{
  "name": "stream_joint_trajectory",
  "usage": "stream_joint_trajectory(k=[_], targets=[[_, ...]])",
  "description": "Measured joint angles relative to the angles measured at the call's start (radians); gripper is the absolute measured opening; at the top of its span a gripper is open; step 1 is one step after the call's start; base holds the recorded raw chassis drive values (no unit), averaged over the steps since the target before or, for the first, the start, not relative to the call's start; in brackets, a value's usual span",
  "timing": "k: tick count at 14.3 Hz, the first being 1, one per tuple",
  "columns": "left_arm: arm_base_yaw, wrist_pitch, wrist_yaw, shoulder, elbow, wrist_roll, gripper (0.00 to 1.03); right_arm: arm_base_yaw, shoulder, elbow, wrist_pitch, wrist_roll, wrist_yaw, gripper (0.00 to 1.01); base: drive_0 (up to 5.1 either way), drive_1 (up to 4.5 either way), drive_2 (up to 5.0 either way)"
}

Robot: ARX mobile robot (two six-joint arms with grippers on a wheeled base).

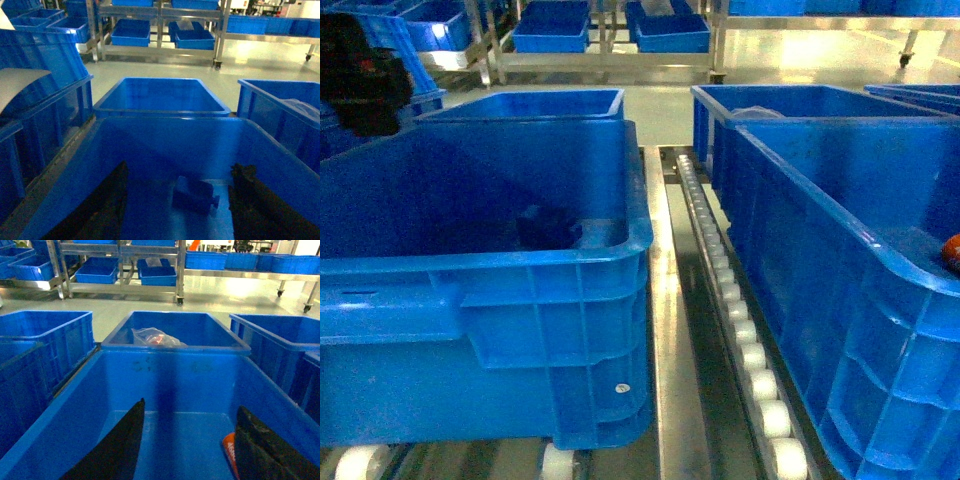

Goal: Sort blue parts and orange caps into right shelf containers

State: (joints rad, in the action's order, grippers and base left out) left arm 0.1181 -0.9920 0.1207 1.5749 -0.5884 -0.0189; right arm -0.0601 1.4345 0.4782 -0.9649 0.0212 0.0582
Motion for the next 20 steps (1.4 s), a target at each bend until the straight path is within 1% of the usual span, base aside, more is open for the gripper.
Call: stream_joint_trajectory(k=[1, 2, 3, 4, 6, 7, 8, 9, 10, 11, 13, 20], targets=[[-0.018, -0.024, -0.013, -0.07, 0.089, 0.001, 0.42, 0.005, -0.052, -0.074, -0.009, -0.006, -0.003, 0.4, 0.0, 0.0, 0.0], [-0.03, -0.028, -0.023, -0.125, 0.162, 0.001, 0.28, 0.043, -0.105, -0.138, -0.01, -0.007, -0.053, 0.25, 0.0, 0.0, 0.0], [-0.037, -0.031, -0.037, -0.169, 0.219, 0.001, 0.15, 0.063, -0.155, -0.185, -0.01, -0.007, -0.053, 0.12, 0.0, 0.0, 0.0], [-0.041, -0.031, -0.045, -0.21, 0.262, 0.001, 0.04, 0.066, -0.194, -0.214, -0.007, -0.006, -0.051, 0.01, 0.0, 0.0, 0.0], [-0.053, -0.024, -0.053, -0.282, 0.321, 0.002, 0.02, 0.064, -0.261, -0.267, 0.012, -0.01, -0.058, 0.01, 0.0, 0.0, 0.0], [-0.067, -0.014, -0.069, -0.324, 0.352, 0.002, 0.02, 0.059, -0.3, -0.296, 0.028, -0.01, -0.058, 0.01, 0.0, 0.0, 0.0], [-0.109, 0.002, -0.114, -0.372, 0.389, 0.003, 0.02, 0.06, -0.345, -0.32, 0.049, -0.01, -0.058, 0.01, 0.0, 0.0, 0.0], [-0.123, 0.023, -0.112, -0.415, 0.414, 0.003, 0.02, 0.06, -0.392, -0.344, 0.068, -0.01, -0.058, 0.01, 0.0, 0.0, 0.0], [-0.12, -0.051, -0.117, -0.426, 0.455, 0.003, 0.02, 0.06, -0.428, -0.367, 0.071, -0.01, -0.058, 0.01, 0.0, 0.0, 0.0], [-0.119, -0.012, -0.121, -0.448, 0.484, 0.004, 0.02, 0.06, -0.433, -0.401, 0.032, -0.01, -0.058, 0.01, 0.0, 0.0, 0.0], [-0.117, 0.064, -0.121, -0.562, 0.529, 0.004, 0.02, 0.06, -0.526, -0.446, 0.126, -0.01, -0.058, 0.01, 0.0, 0.0, 0.0], [-0.118, 0.389, -0.121, -0.952, 0.578, 0.005, 0.02, 0.06, -0.9, -0.465, 0.439, -0.011, -0.058, 0.01, 0.0, 0.0, 0.0]])
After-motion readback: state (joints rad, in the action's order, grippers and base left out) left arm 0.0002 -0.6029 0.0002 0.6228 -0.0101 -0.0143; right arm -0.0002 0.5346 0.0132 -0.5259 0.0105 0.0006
